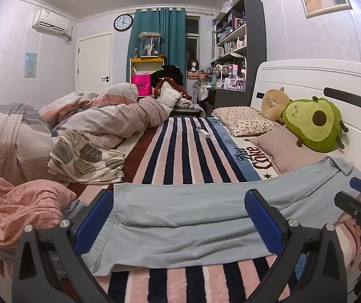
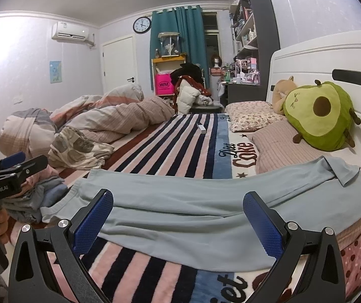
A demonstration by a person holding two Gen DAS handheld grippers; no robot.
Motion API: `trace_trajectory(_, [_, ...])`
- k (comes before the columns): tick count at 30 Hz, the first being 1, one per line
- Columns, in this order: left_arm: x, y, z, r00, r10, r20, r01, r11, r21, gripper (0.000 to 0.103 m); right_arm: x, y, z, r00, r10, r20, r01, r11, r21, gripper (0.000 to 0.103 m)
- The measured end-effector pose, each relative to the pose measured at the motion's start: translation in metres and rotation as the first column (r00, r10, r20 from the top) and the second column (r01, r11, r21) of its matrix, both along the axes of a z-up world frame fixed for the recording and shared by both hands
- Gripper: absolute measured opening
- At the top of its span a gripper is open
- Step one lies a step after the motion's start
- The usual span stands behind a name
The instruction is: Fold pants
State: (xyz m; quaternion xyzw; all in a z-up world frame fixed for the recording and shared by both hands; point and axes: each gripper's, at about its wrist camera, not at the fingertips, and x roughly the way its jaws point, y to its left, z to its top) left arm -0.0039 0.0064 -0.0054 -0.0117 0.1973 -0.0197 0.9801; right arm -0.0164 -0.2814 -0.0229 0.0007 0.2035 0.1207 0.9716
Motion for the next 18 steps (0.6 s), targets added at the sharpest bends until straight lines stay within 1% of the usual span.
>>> trace_trajectory(14, [-0.001,-0.001,0.001,1.0,0.004,0.001,-0.004,1.0,0.003,0.102,0.002,-0.007,0.001,1.0,-0.008,0.01,0.008,1.0,0.001,0.103])
trace_trajectory(18, [0.0,-0.001,0.001,1.0,0.013,-0.002,-0.013,1.0,0.003,0.102,0.002,-0.013,0.001,0.999,-0.028,0.024,0.028,1.0,0.001,0.103])
